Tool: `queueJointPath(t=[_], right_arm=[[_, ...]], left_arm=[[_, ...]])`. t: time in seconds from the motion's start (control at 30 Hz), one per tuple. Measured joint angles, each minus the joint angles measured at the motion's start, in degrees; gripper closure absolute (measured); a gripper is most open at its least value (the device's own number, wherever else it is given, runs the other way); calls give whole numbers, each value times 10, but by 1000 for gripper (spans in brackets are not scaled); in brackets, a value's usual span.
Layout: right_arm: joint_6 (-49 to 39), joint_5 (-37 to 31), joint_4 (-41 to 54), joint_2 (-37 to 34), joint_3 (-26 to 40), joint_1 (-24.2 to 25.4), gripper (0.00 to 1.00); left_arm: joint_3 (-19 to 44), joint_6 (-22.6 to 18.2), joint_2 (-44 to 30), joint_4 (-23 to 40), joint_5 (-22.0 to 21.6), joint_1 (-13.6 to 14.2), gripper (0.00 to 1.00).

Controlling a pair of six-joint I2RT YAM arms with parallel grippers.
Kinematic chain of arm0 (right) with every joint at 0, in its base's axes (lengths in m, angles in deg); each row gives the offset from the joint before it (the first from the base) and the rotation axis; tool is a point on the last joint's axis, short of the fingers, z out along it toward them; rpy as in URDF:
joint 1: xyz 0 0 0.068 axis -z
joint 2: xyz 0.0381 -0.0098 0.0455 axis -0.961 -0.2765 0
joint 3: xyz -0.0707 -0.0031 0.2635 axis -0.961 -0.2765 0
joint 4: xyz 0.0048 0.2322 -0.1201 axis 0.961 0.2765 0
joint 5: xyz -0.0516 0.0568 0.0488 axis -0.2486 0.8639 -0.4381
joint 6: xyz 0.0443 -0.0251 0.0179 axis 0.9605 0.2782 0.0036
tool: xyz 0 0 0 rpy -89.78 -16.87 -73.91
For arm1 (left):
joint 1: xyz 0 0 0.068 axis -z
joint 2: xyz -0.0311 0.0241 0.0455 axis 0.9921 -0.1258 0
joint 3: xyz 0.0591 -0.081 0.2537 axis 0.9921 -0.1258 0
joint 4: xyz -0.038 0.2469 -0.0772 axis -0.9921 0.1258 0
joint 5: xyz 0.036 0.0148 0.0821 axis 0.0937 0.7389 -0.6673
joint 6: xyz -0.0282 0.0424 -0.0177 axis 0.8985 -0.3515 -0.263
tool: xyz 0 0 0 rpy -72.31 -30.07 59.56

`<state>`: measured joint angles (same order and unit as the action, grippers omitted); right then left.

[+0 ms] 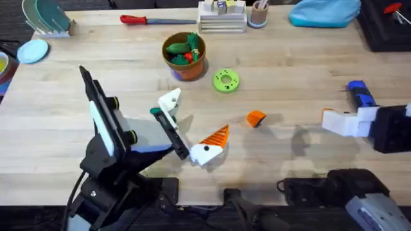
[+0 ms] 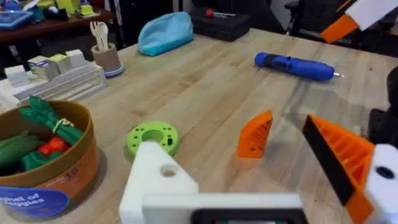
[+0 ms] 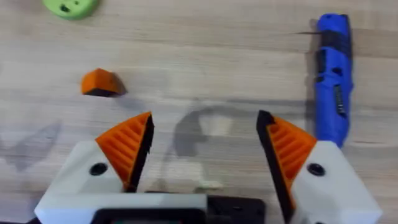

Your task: Pick up the gripper from the table and insert it into the empty holder that is missing its gripper. Then pick up a screw, insert it into the mounting hole, and use the screwdriver to tighten it. Finally, clean up the table by picking up the vegetable and placing it into the bucket.

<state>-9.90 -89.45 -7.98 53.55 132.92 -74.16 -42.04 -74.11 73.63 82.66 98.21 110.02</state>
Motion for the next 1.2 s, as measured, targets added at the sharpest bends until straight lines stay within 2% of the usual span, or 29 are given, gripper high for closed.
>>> queueJointPath(t=[0.17, 0.3, 0.4, 0.5, 0.6, 0.8, 1.0, 1.2], right_arm=[[-43, -47, 0, 0, 0, 0, 9], [-55, -56, 0, 0, 0, 0, 10], [-43, -12, -4, 0, 0, 0, 10], [-43, 59, -26, -2, 0, 0, 10], [-48, 108, -24, -25, 0, -9, 9], [-51, 142, -31, -116, 0, -80, 7], [-44, 128, -69, -194, 0, -183, 7], [17, 135, -144, -262, 0, -214, 7]], left_arm=[[0, 0, 0, 0, 0, 0, 7], [0, 0, 0, 0, 0, 0, 7], [0, 0, 0, 0, 0, 0, 7], [0, 0, 0, 0, 0, 0, 8], [0, 0, 0, 0, 0, 0, 8], [0, 0, 0, 0, 0, 0, 8], [0, 0, 0, 0, 0, 0, 8], [0, 0, 0, 0, 0, 0, 8]])
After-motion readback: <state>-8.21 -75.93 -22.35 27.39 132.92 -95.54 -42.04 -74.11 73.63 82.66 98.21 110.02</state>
